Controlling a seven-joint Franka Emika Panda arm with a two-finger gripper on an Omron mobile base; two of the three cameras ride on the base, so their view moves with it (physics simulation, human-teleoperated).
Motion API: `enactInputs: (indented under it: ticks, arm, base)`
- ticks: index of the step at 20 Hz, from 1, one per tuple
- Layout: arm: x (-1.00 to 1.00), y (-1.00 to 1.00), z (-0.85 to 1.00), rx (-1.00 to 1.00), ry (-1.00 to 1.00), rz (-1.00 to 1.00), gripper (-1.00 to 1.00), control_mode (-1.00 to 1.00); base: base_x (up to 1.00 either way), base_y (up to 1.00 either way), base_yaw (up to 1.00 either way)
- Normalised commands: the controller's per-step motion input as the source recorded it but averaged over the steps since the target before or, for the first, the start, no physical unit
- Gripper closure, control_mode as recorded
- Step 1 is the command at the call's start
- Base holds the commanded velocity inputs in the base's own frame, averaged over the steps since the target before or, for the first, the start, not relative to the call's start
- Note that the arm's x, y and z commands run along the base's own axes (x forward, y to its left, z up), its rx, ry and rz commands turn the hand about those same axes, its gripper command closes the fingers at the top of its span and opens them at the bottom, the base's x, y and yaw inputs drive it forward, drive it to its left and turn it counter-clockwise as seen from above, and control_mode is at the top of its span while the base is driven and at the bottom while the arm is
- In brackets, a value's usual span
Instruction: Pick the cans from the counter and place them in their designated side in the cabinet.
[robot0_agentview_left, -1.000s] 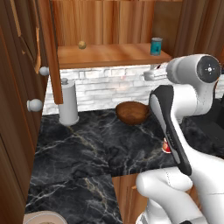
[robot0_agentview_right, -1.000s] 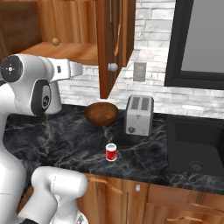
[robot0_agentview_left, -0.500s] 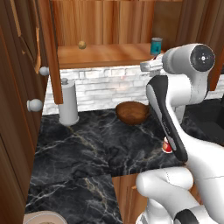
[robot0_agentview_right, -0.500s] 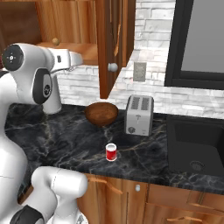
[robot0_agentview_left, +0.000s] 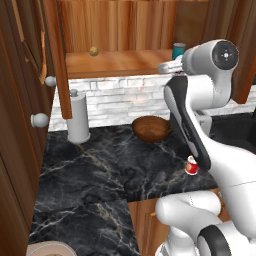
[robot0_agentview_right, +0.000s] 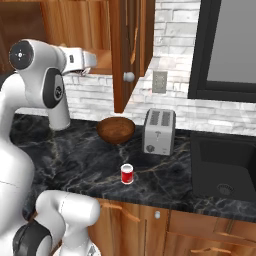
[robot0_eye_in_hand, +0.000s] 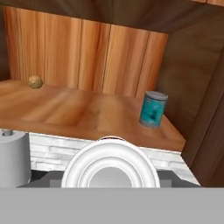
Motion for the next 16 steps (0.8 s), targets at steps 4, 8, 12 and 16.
enactInputs:
  ticks: [4, 8, 12, 16]
  arm:
    - [0.34, 0.00, 0.00, 0.00, 0.00, 0.00, 1.00, -1.00]
    - [0.36, 0.00, 0.00, 0.00, 0.00, 0.00, 1.00, -1.00]
    - [0.35, 0.00, 0.00, 0.00, 0.01, 0.00, 1.00, -1.00]
    - [0.32, -0.04, 0.00, 0.00, 0.03, 0.00, 1.00, -1.00]
  base:
    - [0.00, 0.00, 0.00]
    - [0.00, 0.00, 0.00]
    - [0.00, 0.00, 0.00]
    - [0.00, 0.00, 0.00]
